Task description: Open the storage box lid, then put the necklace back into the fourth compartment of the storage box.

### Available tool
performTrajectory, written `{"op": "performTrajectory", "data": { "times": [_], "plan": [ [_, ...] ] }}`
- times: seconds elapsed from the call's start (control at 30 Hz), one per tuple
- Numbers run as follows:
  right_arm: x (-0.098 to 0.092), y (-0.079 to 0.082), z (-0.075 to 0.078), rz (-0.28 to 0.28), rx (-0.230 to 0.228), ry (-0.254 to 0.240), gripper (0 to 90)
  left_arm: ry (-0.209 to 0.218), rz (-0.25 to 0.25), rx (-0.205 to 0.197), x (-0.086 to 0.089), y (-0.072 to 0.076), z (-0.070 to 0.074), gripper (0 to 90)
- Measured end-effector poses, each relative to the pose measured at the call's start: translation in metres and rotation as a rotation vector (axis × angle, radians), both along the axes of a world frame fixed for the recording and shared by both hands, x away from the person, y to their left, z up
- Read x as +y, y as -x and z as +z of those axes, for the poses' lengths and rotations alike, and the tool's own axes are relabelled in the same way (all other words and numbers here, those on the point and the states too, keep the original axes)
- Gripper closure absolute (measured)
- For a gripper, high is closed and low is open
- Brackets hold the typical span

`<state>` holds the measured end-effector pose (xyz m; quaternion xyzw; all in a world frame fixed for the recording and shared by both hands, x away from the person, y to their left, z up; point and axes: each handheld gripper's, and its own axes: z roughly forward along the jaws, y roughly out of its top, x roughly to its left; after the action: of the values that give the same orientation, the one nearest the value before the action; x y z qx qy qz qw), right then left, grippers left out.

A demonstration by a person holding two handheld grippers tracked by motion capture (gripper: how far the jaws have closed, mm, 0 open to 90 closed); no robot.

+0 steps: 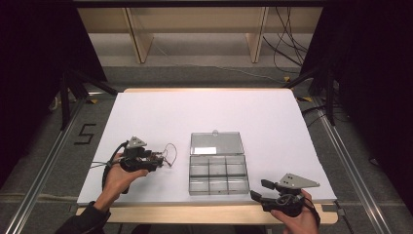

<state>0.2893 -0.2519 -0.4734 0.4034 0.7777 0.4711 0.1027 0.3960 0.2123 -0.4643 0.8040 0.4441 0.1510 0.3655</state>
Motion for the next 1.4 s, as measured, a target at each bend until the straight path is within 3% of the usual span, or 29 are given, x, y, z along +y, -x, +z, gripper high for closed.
{"op": "performTrajectory", "data": {
  "times": [0.03, 0.07, 0.13, 0.17, 0.27, 0.3, 0.37, 0.47, 0.53, 0.57, 0.63, 0.7, 0.77, 0.8, 0.9, 0.93, 1.03, 1.13, 1.23, 1.4],
  "plan": [
    [0.000, 0.000, 0.000, 0.001, -0.001, 0.000, 37.7, -0.006, -0.001, 0.006, 0.000, 0.000, 0.000, 38.1],
    [-0.001, -0.002, 0.000, 0.010, -0.034, 0.020, 37.7, -0.010, -0.001, 0.005, 0.000, -0.001, 0.000, 37.5],
    [-0.001, -0.002, 0.000, 0.008, -0.030, 0.022, 37.7, -0.012, 0.006, 0.001, 0.000, -0.001, -0.001, 36.5],
    [0.000, -0.002, -0.001, 0.016, -0.002, 0.007, 37.7, -0.012, 0.007, -0.001, 0.000, -0.001, -0.001, 36.5],
    [0.000, -0.002, -0.001, 0.023, -0.003, 0.005, 37.7, -0.020, 0.018, 0.002, 0.000, -0.001, -0.001, 35.9],
    [-0.001, -0.002, -0.001, 0.017, -0.025, 0.020, 37.7, -0.020, 0.012, 0.005, 0.000, -0.001, -0.002, 35.6],
    [0.000, -0.001, 0.000, 0.016, -0.005, 0.011, 37.7, -0.024, 0.025, 0.000, -0.001, -0.002, -0.005, 34.9],
    [0.000, -0.002, 0.000, 0.014, -0.030, 0.025, 37.7, -0.032, 0.032, 0.004, -0.002, -0.002, -0.010, 34.2],
    [-0.001, -0.002, 0.000, 0.015, -0.024, 0.031, 37.7, -0.050, 0.037, -0.004, -0.004, -0.002, -0.012, 34.2],
    [0.001, 0.001, 0.000, -0.001, 0.017, 0.008, 37.7, -0.052, 0.027, -0.001, -0.004, -0.003, -0.012, 34.0],
    [0.000, -0.001, -0.001, 0.001, -0.010, 0.011, 37.7, -0.056, 0.032, 0.000, -0.005, -0.003, -0.014, 34.4],
    [0.000, 0.001, 0.000, -0.006, 0.012, 0.002, 37.7, -0.060, 0.035, 0.002, -0.006, -0.004, -0.016, 35.2],
    [0.000, 0.001, 0.000, 0.002, 0.020, 0.009, 37.7, -0.060, 0.044, -0.003, -0.006, -0.005, -0.018, 36.7],
    [0.000, 0.000, 0.000, 0.005, -0.006, 0.014, 37.7, -0.062, 0.047, -0.004, -0.006, -0.005, -0.018, 38.0],
    [-0.001, -0.001, 0.000, 0.015, -0.019, 0.036, 37.7, -0.091, 0.044, -0.009, -0.005, -0.005, -0.019, 41.4],
    [0.001, 0.001, 0.000, 0.002, 0.021, 0.016, 37.7, -0.092, 0.045, -0.017, -0.006, -0.005, -0.020, 42.7],
    [0.003, 0.002, -0.001, 0.006, 0.020, -0.018, 37.7, -0.116, 0.039, -0.035, -0.008, -0.005, -0.022, 46.3],
    [0.001, 0.000, -0.001, 0.020, -0.001, -0.007, 37.7, -0.145, 0.034, -0.046, -0.007, -0.005, -0.023, 49.7],
    [0.001, -0.001, -0.001, 0.015, -0.020, 0.016, 37.8, -0.146, 0.026, -0.047, -0.006, -0.005, -0.022, 54.2],
    [0.003, 0.003, 0.000, 0.002, 0.024, 0.000, 37.8, -0.140, 0.019, -0.040, -0.003, -0.005, -0.020, 60.8]
  ]
}}
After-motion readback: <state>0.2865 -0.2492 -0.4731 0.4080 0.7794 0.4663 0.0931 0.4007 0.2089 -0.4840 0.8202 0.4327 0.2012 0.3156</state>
